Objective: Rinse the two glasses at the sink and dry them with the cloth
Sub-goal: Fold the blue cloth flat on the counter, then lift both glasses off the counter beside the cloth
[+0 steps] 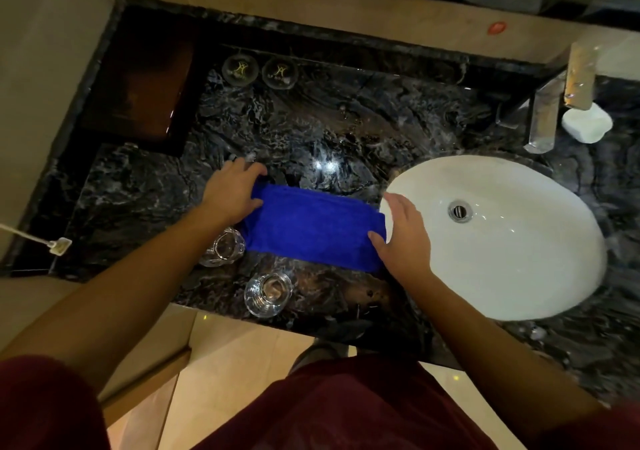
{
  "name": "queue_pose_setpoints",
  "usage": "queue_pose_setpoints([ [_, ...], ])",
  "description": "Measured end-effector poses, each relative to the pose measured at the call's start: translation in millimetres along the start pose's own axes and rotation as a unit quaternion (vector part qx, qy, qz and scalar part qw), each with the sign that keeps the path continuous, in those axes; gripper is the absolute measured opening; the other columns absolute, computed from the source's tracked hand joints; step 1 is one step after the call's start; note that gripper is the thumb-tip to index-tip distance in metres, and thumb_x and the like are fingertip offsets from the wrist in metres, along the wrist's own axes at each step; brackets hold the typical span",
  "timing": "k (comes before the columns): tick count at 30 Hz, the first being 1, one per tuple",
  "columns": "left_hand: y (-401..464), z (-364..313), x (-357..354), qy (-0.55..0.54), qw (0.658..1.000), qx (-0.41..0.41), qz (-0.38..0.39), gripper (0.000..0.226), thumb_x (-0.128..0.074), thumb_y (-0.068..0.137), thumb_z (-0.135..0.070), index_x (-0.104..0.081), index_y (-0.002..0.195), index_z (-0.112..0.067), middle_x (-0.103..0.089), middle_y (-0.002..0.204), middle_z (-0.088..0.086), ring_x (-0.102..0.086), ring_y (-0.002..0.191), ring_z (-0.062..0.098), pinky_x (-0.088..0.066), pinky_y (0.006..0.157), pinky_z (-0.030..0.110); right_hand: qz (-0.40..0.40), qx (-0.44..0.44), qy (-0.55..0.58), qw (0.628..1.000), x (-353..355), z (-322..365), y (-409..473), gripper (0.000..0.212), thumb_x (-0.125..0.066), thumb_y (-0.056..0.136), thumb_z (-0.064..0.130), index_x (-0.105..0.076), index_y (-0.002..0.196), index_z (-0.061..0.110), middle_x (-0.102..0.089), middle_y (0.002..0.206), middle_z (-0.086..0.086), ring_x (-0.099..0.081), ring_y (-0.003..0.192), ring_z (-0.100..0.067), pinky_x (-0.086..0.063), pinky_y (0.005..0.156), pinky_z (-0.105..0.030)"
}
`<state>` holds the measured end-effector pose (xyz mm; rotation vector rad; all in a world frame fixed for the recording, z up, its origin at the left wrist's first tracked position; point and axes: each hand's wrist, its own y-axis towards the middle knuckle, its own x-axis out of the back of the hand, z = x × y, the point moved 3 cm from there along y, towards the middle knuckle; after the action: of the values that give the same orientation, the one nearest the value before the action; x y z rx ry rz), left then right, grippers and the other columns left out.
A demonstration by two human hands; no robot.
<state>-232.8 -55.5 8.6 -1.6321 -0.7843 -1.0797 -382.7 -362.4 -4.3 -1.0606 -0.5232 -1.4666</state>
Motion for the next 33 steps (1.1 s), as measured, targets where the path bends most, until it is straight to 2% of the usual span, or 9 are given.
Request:
queue_pose_setpoints([
  [3,2,10,-1,-0.006,1.0,-0.008,0.002,0.054,-0.081,0.081,-0.036,-0.056,0.128,-0.026,-0.052,0.128,0.013,-0.05,0.12,0.037,-0.046,0.097,0.047,-0.028,0.13,-0.106,0.985,-4,3,-4,0.039,-0.067,0.095,0.028,-0.067,0.134,0.024,-0.054,0.152,-0.007,-0.048,0.137,-0.039,-0.044,0.108,-0.056],
  [5,5,21,-2,-0.027,1.0,-0.003,0.017,0.048,-0.082,0.081,-0.038,-0.061,0.122,-0.025,-0.052,0.124,0.012,-0.05,0.12,0.035,-0.046,0.096,0.046,-0.012,0.135,-0.138,0.981,-9,2,-5,0.035,-0.064,0.098,0.029,-0.069,0.132,0.023,-0.054,0.152,-0.008,-0.044,0.141,-0.042,-0.039,0.112,-0.058],
  [11,1,31,8,-0.083,0.996,-0.018,0.019,0.053,-0.084,0.079,-0.038,-0.062,0.124,-0.022,-0.053,0.119,0.01,-0.056,0.112,0.031,-0.048,0.091,0.041,0.038,0.122,-0.141,0.982,-8,7,-13,0.055,-0.061,0.097,0.036,-0.051,0.149,0.022,-0.039,0.162,-0.012,-0.033,0.149,-0.039,-0.031,0.12,-0.055],
  [16,-45,45,28,-0.182,0.981,-0.016,-0.063,0.041,-0.069,0.091,-0.047,-0.065,0.124,-0.021,-0.059,0.122,0.006,-0.058,0.111,0.024,-0.047,0.095,0.038,0.115,0.266,-0.036,0.956,-11,58,-40,0.067,-0.065,0.09,0.045,-0.046,0.151,0.024,-0.039,0.162,-0.005,-0.039,0.146,-0.028,-0.038,0.117,-0.048],
  [20,-104,52,24,-0.168,0.985,-0.033,-0.038,0.074,-0.056,0.081,-0.073,-0.055,0.138,-0.027,-0.057,0.139,0.002,-0.049,0.128,0.022,-0.04,0.105,0.039,0.198,0.366,-0.044,0.908,-28,98,-62,0.079,-0.066,0.086,0.059,-0.035,0.155,0.036,-0.026,0.167,0.004,-0.029,0.151,-0.019,-0.027,0.116,-0.037],
  [22,-126,52,15,-0.142,0.987,-0.059,-0.04,0.087,-0.058,0.076,-0.078,-0.048,0.146,-0.027,-0.056,0.144,0.004,-0.048,0.132,0.023,-0.04,0.11,0.041,0.222,0.406,-0.063,0.884,-40,111,-69,0.085,-0.066,0.084,0.062,-0.03,0.157,0.037,-0.023,0.168,0.004,-0.029,0.15,-0.019,-0.028,0.116,-0.037],
  [24,-139,51,3,-0.107,0.988,-0.096,-0.054,0.09,-0.065,0.077,-0.074,-0.043,0.15,-0.026,-0.052,0.147,0.005,-0.048,0.133,0.025,-0.04,0.112,0.044,0.238,0.426,-0.086,0.869,-50,120,-74,0.088,-0.066,0.084,0.063,-0.025,0.158,0.038,-0.019,0.169,0.003,-0.032,0.148,-0.02,-0.033,0.114,-0.04],
  [27,-148,51,-12,-0.077,0.989,-0.106,-0.071,0.094,-0.079,0.078,-0.053,-0.035,0.156,-0.024,-0.045,0.153,0.005,-0.047,0.135,0.026,-0.035,0.112,0.039,0.225,0.44,-0.117,0.862,-58,130,-79,0.084,-0.067,0.087,0.055,-0.024,0.157,0.039,-0.023,0.168,0.001,-0.04,0.141,-0.023,-0.041,0.109,-0.043],
  [33,-145,44,-19,-0.066,0.991,-0.092,-0.067,0.098,-0.085,0.076,-0.034,-0.031,0.157,-0.021,-0.043,0.149,0.012,-0.051,0.127,0.034,-0.049,0.102,0.048,0.213,0.426,-0.12,0.871,-59,140,-78,0.079,-0.07,0.088,0.04,-0.03,0.156,0.034,-0.043,0.152,-0.002,-0.046,0.131,-0.024,-0.045,0.105,-0.044],
])
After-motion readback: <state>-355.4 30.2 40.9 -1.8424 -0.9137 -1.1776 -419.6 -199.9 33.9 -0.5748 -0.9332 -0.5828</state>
